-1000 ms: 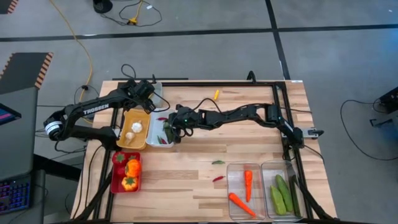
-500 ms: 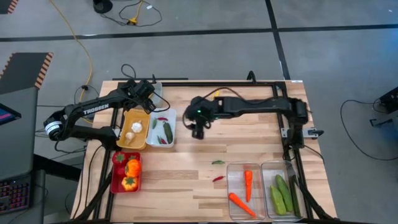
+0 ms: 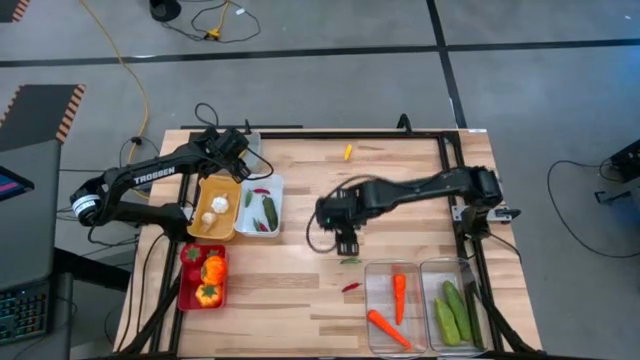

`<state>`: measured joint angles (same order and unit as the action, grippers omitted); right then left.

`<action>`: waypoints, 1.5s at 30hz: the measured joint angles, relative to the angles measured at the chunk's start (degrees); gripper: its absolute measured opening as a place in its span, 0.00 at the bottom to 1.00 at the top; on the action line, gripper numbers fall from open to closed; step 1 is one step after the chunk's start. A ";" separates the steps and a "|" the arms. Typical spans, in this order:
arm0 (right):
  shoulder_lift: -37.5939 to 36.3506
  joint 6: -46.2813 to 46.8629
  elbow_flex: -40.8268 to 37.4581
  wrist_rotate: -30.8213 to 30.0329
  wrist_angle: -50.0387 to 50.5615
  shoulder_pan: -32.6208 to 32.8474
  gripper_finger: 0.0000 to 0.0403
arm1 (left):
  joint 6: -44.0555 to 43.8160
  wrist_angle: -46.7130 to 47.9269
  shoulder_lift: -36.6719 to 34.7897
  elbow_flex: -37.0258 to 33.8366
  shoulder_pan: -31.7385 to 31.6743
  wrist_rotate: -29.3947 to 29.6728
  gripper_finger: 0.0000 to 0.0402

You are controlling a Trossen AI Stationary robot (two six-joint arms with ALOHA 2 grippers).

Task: Sort produce into baskets
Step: Put the green chili pepper into the white bin

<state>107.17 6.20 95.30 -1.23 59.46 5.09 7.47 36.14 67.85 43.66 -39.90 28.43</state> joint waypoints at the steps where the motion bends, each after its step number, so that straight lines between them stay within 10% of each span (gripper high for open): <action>1: 0.59 0.01 -0.03 0.00 1.42 0.80 0.58 | 0.09 0.00 0.00 0.00 0.00 -0.01 0.60; 27: 16.69 7.94 0.03 5.10 2.55 8.06 0.58 | 0.21 0.20 0.00 0.00 -0.01 -0.23 0.60; 45: 17.82 7.30 -0.89 3.96 3.55 7.91 0.25 | 0.21 0.42 0.00 0.00 0.00 -0.23 0.60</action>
<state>124.99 13.50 94.41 2.72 63.00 12.99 7.68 36.56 67.85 43.65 -39.90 28.21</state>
